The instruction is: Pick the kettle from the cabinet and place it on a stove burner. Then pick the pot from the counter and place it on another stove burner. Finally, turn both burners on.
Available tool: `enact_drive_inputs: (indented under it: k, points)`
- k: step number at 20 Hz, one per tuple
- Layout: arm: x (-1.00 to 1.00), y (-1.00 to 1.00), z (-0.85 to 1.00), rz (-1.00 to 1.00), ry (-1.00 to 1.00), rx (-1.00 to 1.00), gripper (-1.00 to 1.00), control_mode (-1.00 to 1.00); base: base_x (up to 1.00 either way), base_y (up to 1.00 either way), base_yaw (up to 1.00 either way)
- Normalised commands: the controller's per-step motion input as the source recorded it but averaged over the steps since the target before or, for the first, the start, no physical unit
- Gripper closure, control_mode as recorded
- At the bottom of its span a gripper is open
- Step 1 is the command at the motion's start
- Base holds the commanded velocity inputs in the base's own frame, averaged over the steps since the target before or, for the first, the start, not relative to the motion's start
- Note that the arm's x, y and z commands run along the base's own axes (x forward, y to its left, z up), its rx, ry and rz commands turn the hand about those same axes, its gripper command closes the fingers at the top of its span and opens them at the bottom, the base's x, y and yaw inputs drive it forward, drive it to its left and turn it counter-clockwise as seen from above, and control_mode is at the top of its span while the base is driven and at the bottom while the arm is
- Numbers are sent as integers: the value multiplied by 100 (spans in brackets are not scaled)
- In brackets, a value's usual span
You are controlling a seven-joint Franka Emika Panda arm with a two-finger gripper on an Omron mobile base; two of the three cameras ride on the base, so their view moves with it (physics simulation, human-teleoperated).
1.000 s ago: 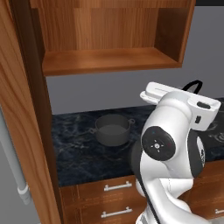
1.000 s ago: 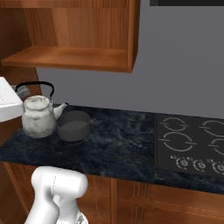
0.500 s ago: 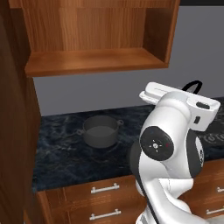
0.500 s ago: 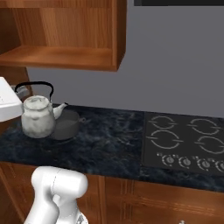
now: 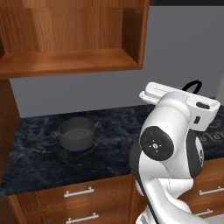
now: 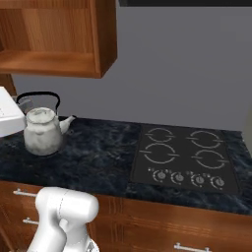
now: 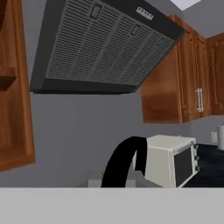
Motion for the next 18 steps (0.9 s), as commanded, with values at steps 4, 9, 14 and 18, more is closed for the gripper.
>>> enact_drive_inputs:
  k: [4,9,14,18]
  points:
    - [0,0,0,0,0,0,100,100,-8,-63,0]
    - [0,0,0,0,0,0,100,100,-1,-58,0]
    - [0,0,0,0,0,0,100,100,0,-56,0]
    - [0,0,0,0,0,0,100,100,0,-51,0]
